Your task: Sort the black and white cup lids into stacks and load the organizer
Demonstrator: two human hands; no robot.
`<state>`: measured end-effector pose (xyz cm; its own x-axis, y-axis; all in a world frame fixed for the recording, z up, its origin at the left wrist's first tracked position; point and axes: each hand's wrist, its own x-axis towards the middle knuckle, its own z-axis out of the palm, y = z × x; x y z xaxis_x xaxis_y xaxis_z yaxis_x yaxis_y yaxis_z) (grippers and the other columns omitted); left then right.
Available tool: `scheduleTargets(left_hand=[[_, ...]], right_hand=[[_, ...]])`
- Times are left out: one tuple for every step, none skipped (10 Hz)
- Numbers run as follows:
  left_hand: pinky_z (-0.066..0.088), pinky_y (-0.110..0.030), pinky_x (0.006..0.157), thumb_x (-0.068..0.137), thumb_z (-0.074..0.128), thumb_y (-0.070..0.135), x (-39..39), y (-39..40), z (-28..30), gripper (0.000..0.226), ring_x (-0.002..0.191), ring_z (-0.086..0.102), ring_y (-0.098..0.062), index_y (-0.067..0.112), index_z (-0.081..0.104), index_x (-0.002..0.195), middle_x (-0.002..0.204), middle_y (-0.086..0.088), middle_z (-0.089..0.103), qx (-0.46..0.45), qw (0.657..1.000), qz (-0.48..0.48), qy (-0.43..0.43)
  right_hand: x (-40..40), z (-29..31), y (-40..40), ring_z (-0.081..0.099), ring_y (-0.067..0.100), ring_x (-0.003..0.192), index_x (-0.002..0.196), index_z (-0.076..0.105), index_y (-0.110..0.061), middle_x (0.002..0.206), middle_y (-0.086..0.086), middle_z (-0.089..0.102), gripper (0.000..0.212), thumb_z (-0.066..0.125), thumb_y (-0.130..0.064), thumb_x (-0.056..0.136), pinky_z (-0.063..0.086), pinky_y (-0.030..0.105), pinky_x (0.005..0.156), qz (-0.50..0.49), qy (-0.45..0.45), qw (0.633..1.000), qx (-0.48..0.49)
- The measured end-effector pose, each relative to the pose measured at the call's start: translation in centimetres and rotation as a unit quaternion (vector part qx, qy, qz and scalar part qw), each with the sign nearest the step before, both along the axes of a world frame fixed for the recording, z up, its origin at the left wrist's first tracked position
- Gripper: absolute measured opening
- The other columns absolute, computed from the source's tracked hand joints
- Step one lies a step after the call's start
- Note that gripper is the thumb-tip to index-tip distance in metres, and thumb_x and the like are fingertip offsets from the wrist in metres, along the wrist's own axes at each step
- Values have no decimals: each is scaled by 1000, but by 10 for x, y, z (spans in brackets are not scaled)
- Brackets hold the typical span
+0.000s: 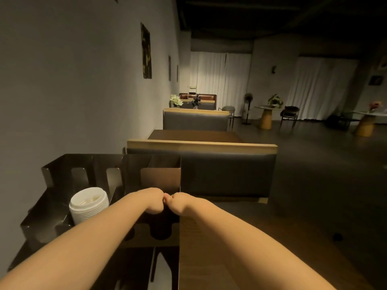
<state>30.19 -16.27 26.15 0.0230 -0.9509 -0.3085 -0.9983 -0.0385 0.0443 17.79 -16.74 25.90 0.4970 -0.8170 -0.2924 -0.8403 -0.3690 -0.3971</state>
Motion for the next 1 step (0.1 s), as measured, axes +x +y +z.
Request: scheduleTargets(left_hand=[[44, -26, 76, 92, 51, 13, -13, -3, 40, 23, 84, 56, -14, 11, 65, 110, 87, 0, 58, -54, 995, 5, 86]], right_hand=[[-19, 41, -8, 40, 30, 133, 138, 44, 0, 143, 18, 43, 60, 19, -43, 103, 27, 36, 110, -51, -112, 992, 11]])
